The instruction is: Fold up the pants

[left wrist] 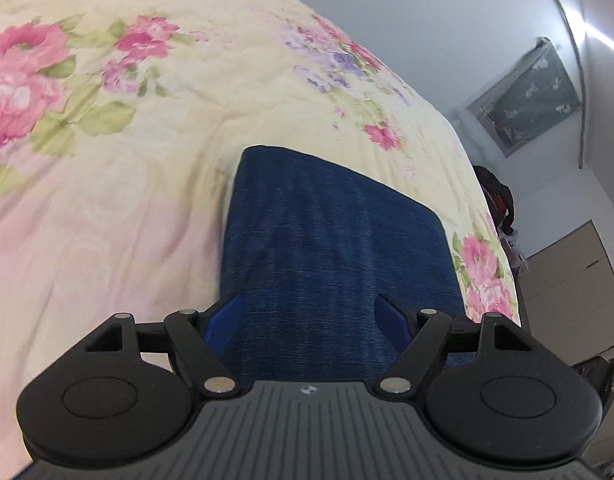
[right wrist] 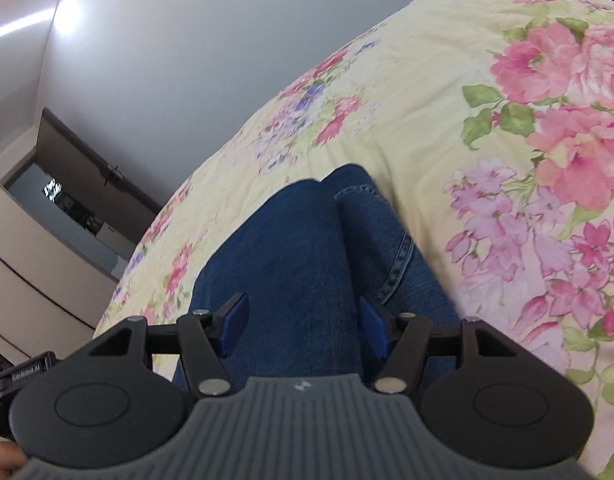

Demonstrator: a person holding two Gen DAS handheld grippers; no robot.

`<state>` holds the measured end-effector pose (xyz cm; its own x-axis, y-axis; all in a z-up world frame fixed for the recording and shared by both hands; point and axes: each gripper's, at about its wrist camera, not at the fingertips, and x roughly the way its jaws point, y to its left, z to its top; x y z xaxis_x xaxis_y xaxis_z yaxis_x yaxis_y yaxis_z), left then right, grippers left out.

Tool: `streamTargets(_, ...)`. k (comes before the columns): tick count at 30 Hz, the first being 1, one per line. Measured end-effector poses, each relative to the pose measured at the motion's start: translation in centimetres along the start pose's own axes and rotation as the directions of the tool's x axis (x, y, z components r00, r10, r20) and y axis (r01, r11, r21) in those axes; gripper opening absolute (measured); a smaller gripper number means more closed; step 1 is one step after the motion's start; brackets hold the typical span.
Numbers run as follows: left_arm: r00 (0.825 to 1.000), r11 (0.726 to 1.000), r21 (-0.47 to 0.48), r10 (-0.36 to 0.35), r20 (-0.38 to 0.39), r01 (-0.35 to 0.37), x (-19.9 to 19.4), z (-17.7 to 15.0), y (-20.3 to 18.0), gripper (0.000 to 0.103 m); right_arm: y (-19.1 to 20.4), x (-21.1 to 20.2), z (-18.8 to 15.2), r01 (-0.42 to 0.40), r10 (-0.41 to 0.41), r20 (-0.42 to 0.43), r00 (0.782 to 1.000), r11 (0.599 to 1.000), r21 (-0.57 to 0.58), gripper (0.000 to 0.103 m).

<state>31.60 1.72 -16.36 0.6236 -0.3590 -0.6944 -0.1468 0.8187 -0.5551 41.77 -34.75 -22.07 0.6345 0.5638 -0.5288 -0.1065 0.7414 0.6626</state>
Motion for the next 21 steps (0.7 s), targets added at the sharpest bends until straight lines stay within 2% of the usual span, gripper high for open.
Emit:
streamTargets(2,1.0,1.0,-0.019,0.002,-0.014,-0.002,0.6,-0.3,0.9,0.087,0.1,1.2,-0.5,0.008,-0.009,-0.052,0.999,1.0,-0.009,0.058)
streamTargets(4,0.999,1.0,-0.015,0.016,-0.039,-0.016,1.4,-0.5,1.3,0.087,0.5,1.8,-1.1,0.031,-0.034,-0.066,0.997,0.998,-0.048,0.057)
streamTargets(5,0.998,1.0,-0.008,0.026,-0.049,-0.027,1.9,-0.9,1.4,0.087,0.8,1.8,-1.2,0.043,-0.048,-0.059,0.997,0.996,-0.076,0.049)
streamTargets(7,0.998,1.0,0.011,0.03,-0.062,-0.029,2.5,-1.3,1.3,0.087,0.7,1.3,-0.9,0.013,-0.016,-0.048,0.999,0.998,-0.057,0.029)
streamTargets(8,0.997,1.0,0.02,0.024,-0.073,-0.023,2.8,-1.5,1.0,0.087,0.5,1.0,-0.8,0.002,-0.004,-0.041,0.999,0.999,-0.04,0.025)
streamTargets(17,0.983,0.989,0.123,0.105,-0.149,-0.087,4.2,-0.8,-1.2,0.091,0.5,0.7,-0.6,0.025,-0.027,-0.046,0.999,0.999,-0.043,0.023)
streamTargets(21,0.983,0.988,0.139,0.096,-0.157,-0.074,3.9,-0.8,-1.7,0.09,0.9,-0.6,-0.2,0.005,-0.006,-0.01,1.0,0.999,-0.037,0.02)
